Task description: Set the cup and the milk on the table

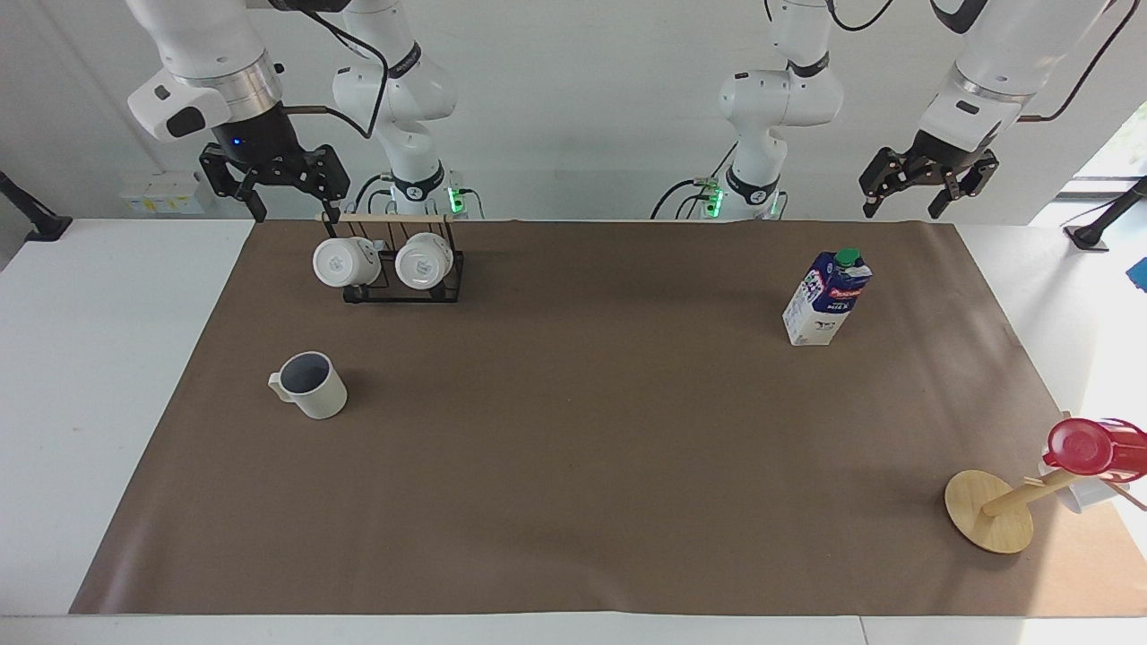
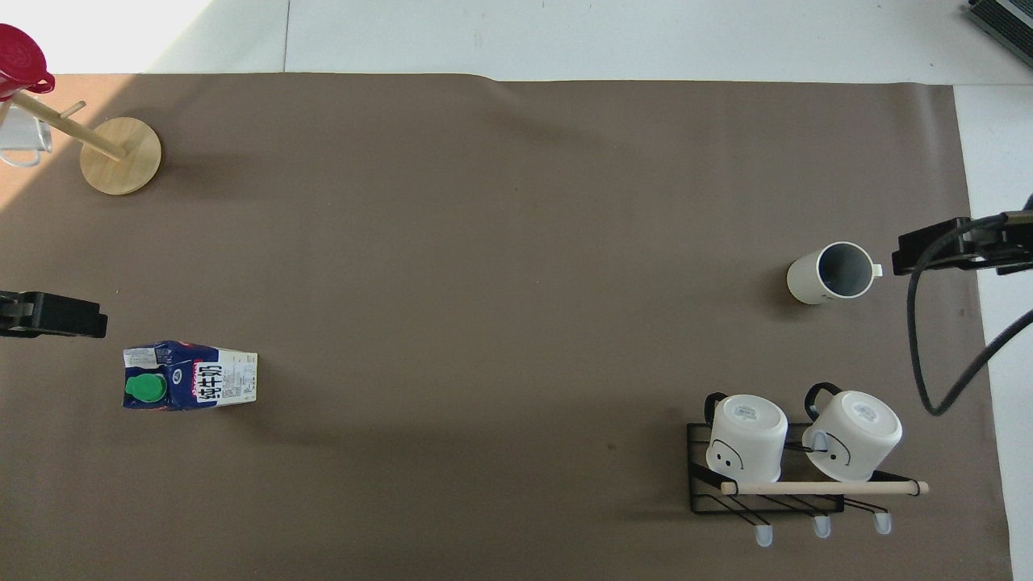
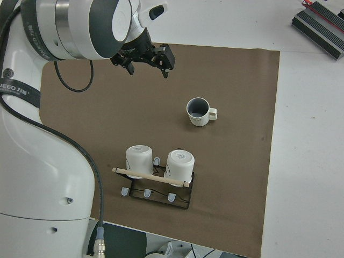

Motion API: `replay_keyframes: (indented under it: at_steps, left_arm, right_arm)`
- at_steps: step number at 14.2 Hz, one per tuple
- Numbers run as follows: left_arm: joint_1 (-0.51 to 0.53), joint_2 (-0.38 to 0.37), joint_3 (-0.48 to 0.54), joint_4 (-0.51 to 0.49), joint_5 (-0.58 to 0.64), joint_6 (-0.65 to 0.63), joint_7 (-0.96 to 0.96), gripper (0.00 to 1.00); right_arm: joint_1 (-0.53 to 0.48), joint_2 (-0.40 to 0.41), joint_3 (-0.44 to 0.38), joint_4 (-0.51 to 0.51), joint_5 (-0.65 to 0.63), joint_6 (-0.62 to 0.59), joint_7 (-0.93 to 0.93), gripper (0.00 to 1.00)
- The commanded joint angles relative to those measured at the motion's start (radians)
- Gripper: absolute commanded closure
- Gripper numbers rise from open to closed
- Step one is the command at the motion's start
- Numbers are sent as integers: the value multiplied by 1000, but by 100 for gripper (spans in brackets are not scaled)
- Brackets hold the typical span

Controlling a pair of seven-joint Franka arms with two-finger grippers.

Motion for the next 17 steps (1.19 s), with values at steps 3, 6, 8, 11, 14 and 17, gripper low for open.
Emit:
replay_keyframes:
  at_steps: [3, 6, 8, 11, 14, 17]
  left_arm:
    - [7, 0, -5, 16, -9, -20, 2, 0]
    - [10, 0, -5, 19, -3, -20, -1, 0]
    - [10, 0, -5, 18, -3, -18, 0, 0]
    - [7, -18, -5, -13, -5, -18, 5, 0]
    - [7, -64, -5, -105, -5, 26, 6, 0]
    - [7, -84, -5, -171, -5, 71, 6, 0]
  right_arm:
    - [-8, -16, 4, -3, 5, -14, -17, 0]
    - [-10, -16, 2, -2, 10, -12, -20, 0]
    - [-21, -16, -2, -4, 8, -14, -20, 0]
    - [-24, -16, -8, -4, 8, -14, -20, 0]
    - [-22, -16, -8, -4, 8, -14, -20, 0]
    - [-24, -16, -8, -4, 8, -9, -20, 0]
